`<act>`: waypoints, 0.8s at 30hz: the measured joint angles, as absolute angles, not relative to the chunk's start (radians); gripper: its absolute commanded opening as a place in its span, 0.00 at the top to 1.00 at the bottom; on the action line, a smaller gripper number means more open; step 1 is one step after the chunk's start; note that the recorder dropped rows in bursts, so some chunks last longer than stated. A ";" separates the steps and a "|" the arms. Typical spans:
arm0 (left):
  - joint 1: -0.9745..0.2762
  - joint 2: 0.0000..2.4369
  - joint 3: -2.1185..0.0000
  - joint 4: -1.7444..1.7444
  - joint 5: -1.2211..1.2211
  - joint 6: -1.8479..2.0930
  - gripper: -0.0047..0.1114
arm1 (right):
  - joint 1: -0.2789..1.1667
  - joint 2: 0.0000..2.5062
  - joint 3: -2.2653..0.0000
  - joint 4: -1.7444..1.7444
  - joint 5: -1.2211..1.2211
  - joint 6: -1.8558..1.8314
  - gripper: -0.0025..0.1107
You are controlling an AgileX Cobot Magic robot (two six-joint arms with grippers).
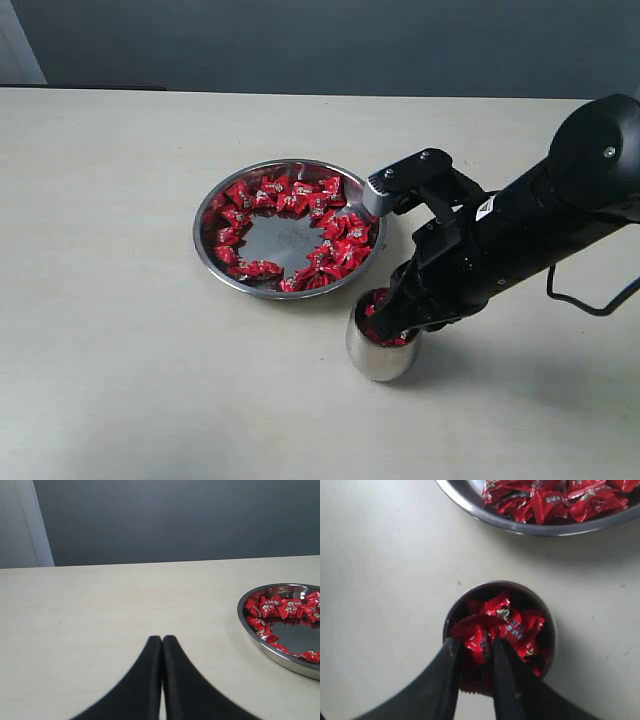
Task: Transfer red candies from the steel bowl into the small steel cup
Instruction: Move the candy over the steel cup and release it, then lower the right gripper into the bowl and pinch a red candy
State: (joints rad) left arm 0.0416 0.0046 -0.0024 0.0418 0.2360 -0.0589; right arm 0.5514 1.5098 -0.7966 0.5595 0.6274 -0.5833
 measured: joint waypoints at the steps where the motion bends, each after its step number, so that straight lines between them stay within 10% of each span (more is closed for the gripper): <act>1: 0.042 0.005 -0.002 0.042 0.236 -0.059 0.96 | 0.551 1.510 -0.797 0.551 0.626 -0.583 0.73; 24: 0.042 0.005 -0.002 0.042 0.236 -0.059 0.96 | 0.551 1.516 -0.912 0.629 0.449 -0.586 0.65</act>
State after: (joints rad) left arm 0.0416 0.0046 -0.0024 0.0418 0.2360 -0.0589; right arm 0.5514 1.5156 -0.9121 0.6291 0.4488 -0.5859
